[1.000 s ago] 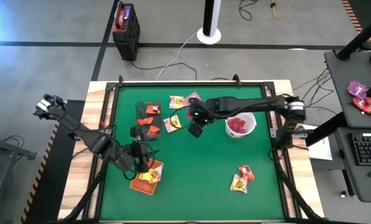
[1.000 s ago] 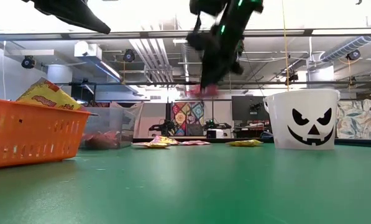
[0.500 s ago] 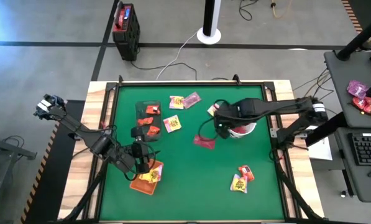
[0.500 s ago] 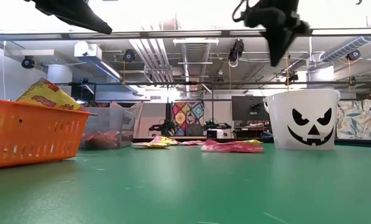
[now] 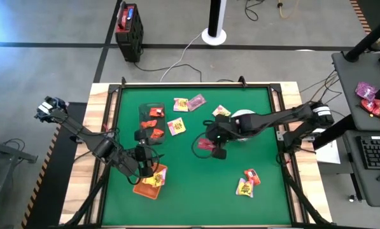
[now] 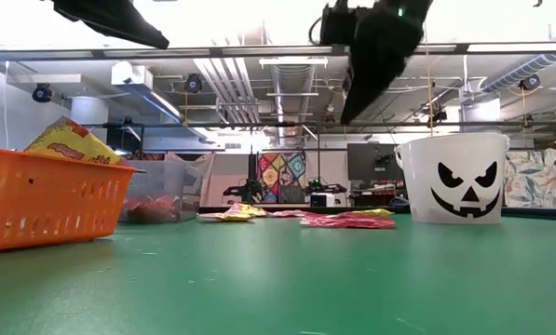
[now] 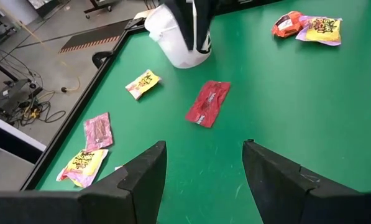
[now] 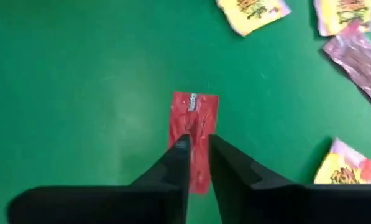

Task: Sort candy by brand, put in halloween buckets
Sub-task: Put the red candy into the white bucket

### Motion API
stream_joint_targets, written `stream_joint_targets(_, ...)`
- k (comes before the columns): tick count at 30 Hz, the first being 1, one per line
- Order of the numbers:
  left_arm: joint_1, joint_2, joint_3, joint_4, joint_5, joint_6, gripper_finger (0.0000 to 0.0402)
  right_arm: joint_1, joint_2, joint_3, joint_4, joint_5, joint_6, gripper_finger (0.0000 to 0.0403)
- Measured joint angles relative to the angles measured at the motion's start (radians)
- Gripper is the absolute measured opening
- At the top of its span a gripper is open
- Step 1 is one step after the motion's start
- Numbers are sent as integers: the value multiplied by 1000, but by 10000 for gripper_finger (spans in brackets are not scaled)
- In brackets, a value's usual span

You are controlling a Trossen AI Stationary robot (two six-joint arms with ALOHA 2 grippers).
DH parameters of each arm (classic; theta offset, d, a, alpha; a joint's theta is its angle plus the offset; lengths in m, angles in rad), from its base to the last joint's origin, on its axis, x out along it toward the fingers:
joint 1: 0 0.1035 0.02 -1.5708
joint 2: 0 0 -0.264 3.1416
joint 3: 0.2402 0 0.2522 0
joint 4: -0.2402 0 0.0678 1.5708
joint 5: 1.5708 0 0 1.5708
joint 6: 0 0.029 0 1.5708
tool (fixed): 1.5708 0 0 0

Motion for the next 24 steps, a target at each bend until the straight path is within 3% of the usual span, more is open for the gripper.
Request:
stream_joint_targets(11,0,0,-1,4,0,1,194,-6,237,-41,117,9,-3,229)
stream_joint_targets(16,0,0,-17,11,0,2,194,-17,325,-39,120,8,33,282)
stream_joint_targets(20,0,0,-24,28,0,9,194,-37,347,-36,123,-38,59,283)
stream_joint_targets(24,0,0,-25,31,0,9,194,-53,342,-40,133,-93,58,230)
